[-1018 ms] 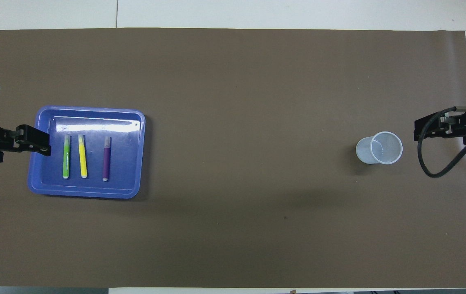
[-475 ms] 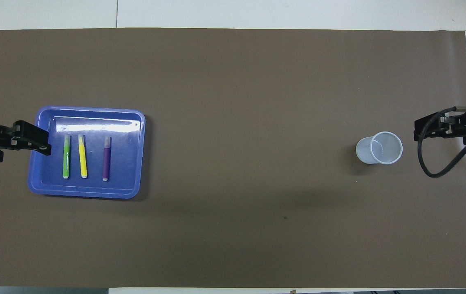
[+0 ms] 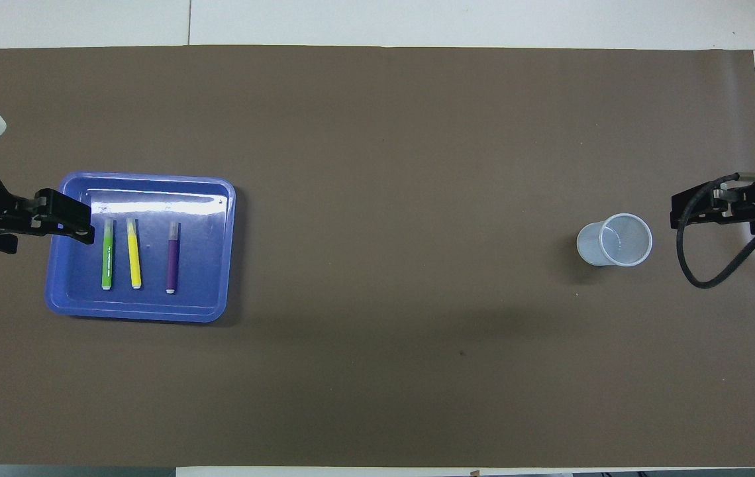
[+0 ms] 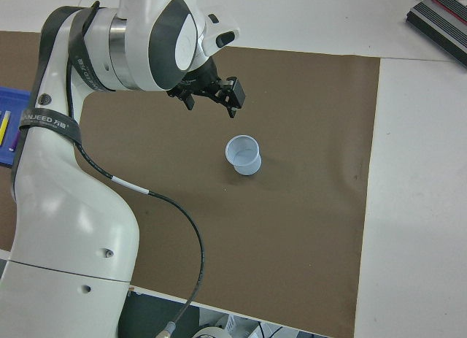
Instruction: Right arm passes pens to left for tray arrangement
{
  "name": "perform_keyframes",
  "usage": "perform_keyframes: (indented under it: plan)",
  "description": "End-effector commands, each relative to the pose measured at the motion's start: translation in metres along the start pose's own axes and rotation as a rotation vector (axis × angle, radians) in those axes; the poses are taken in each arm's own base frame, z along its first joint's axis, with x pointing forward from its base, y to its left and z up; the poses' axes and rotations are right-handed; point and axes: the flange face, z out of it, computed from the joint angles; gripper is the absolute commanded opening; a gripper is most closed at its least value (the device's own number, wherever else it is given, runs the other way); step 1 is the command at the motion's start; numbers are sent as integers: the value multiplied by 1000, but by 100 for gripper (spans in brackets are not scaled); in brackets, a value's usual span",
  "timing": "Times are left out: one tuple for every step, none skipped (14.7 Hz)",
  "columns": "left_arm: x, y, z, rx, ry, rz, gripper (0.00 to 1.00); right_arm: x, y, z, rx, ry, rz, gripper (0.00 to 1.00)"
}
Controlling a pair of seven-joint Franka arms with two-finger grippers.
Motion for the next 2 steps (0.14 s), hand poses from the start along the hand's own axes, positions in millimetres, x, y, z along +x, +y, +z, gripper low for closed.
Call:
perform_keyframes:
  plan:
    - [-2,0,-6,-14,16,-1,100,-4,4,-2,1,-3,-6,100]
    - [-3,0,-6,-14,16,-1,100,-4,4,-2,1,-3,-7,100]
